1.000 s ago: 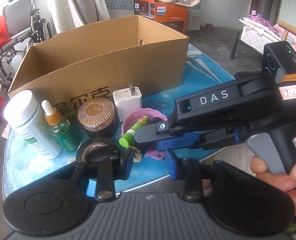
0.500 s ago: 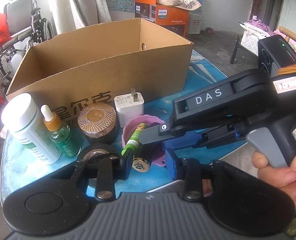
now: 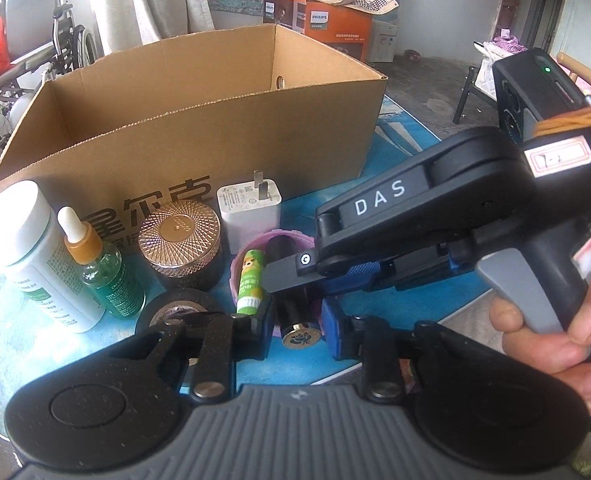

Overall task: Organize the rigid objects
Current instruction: 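Reach the right tool to the black cylinder on the pink cup and grasp it, then carry the black cylinder into the cardboard box and open the right tool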

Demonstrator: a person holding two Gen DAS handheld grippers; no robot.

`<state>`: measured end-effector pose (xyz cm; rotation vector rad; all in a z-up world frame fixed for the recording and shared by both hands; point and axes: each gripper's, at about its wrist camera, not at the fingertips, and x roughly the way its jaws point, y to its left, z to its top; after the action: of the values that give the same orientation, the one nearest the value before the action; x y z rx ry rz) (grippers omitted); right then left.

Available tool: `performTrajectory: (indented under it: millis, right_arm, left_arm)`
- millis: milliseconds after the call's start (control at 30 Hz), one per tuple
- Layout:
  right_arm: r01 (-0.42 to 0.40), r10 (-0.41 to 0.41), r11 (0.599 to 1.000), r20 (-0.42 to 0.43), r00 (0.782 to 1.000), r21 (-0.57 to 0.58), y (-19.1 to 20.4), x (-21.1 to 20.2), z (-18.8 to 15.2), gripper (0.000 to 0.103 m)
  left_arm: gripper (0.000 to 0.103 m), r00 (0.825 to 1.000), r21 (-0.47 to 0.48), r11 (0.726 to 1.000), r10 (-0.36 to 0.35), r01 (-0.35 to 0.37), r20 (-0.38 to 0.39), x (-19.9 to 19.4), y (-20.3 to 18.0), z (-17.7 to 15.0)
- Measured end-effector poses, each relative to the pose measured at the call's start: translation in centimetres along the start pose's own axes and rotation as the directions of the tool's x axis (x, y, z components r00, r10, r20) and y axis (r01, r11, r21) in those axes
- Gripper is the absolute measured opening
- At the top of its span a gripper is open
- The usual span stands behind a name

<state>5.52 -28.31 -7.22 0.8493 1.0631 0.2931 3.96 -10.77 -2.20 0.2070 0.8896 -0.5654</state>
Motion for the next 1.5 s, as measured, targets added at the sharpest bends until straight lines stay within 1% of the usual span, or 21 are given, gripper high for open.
performTrajectory:
  millis: [100, 233, 367, 500, 700, 800, 933, 1033, 1133, 1267, 1367, 1500]
  right_arm:
    - [-0.025, 0.025, 0.999, 0.009, 1.0, 0.023, -0.4, 0.0, -0.2, 0.023]
    - [-0.044, 0.043, 0.999, 0.036, 0.998, 0.032, -0.7, -0.5, -0.3, 0.022]
    - [-0.068, 0.066, 0.997, 0.043, 0.997, 0.045, -1.2, -0.6, -0.3, 0.022]
    - [-0.098, 0.096, 0.994, 0.05, 0.994, 0.052, -1.4, -0.9, -0.4, 0.021]
    - [-0.123, 0.122, 0.992, 0.078, 0.989, 0.015, -0.4, -1.8, -0.8, 0.021]
    - [-0.143, 0.144, 0.99, 0.099, 0.985, -0.017, 0.4, -2.8, -1.1, 0.021]
    - [-0.161, 0.172, 0.983, 0.139, 0.975, -0.085, 2.3, -4.8, -1.4, 0.021]
    - [-0.171, 0.195, 0.974, 0.171, 0.966, -0.145, 4.1, -6.3, -1.2, 0.021]
    - [-0.178, 0.221, 0.961, 0.199, 0.955, -0.214, 6.3, -7.4, -0.3, 0.021]
    - [-0.186, 0.245, 0.944, 0.201, 0.949, -0.273, 9.0, -7.6, 1.9, 0.021]
    - [-0.186, 0.249, 0.934, 0.18, 0.952, -0.305, 11.1, -7.0, 4.1, 0.021]
    - [-0.182, 0.231, 0.933, 0.13, 0.964, -0.311, 13.3, -4.9, 7.6, 0.021]
  left_arm:
    - [0.027, 1.0, -0.006, 1.0, -0.008, 0.008, -0.01, 0.4, 0.0, 0.5]
    - [0.027, 1.0, -0.001, 1.0, -0.002, 0.002, -0.021, 1.1, -0.1, 1.1]
    - [0.027, 0.999, -0.015, 1.0, -0.001, 0.001, -0.035, 1.6, 0.0, 1.6]
    - [0.027, 1.0, -0.013, 1.0, 0.001, -0.002, -0.026, 1.5, 0.1, 2.1]
    - [0.027, 1.0, -0.01, 1.0, 0.015, -0.015, 0.005, 0.3, 0.0, 2.0]
    - [0.027, 0.999, 0.003, 1.0, 0.027, -0.027, 0.028, -1.2, -0.2, 2.2]
    - [0.027, 0.996, 0.013, 0.999, 0.039, -0.04, 0.084, -3.6, -0.6, 2.7]
    - [0.027, 0.988, 0.027, 0.997, 0.065, -0.069, 0.143, -5.6, -0.9, 3.4]
    - [0.027, 0.978, 0.026, 0.995, 0.092, -0.098, 0.188, -6.9, -0.7, 4.8]
    - [0.027, 0.967, 0.006, 0.992, 0.123, -0.128, 0.224, -7.9, 0.5, 6.9]
    - [0.027, 0.965, -0.023, 0.99, 0.14, -0.138, 0.223, -7.7, 2.2, 8.9]
    - [0.027, 0.969, -0.073, 0.987, 0.152, -0.14, 0.193, -6.7, 5.4, 11.2]
